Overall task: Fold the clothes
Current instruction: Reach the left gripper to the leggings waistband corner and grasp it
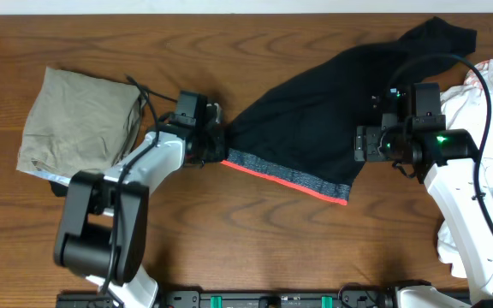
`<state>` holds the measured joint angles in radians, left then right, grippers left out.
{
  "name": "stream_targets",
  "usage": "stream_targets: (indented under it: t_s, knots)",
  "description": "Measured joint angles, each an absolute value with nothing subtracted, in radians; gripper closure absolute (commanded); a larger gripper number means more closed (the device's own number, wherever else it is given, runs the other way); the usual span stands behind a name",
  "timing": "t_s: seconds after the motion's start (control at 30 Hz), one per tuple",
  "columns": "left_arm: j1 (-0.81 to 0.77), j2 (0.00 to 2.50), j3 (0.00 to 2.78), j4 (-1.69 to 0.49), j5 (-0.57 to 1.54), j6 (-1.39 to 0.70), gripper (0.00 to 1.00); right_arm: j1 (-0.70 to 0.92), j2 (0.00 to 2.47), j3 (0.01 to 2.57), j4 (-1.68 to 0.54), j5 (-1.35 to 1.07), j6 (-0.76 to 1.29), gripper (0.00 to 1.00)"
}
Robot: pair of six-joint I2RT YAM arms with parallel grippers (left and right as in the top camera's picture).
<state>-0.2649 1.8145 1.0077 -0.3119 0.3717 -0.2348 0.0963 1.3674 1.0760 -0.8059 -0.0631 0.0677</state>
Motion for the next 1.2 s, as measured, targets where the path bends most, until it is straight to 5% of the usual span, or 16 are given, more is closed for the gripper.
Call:
stream_targets:
  t_s: [0.63,1.1,1.17,1.2]
  knots:
    - [-0.251,2.04,1.245,-0.196,0.263,-0.242,0.87,0.096,1.367,1.076,-0.827,-0.064,0.068,0.19]
    - [-0.015,2.218,1.48,-0.097,0.166,-0.242,0.87,0.096,1.367,1.076,-0.828,-0.078,0.083,0.18]
    - [0.018,2.226,1.523,-0.163,0.184,-0.233,0.75,0.096,1.367,1.076,-0.825,-0.079,0.086,0.18]
    - [0.029,2.226,1.547,-0.205,0.2,-0.229,0.55,0.096,1.367,1.076,-0.824,-0.079,0.087,0.18]
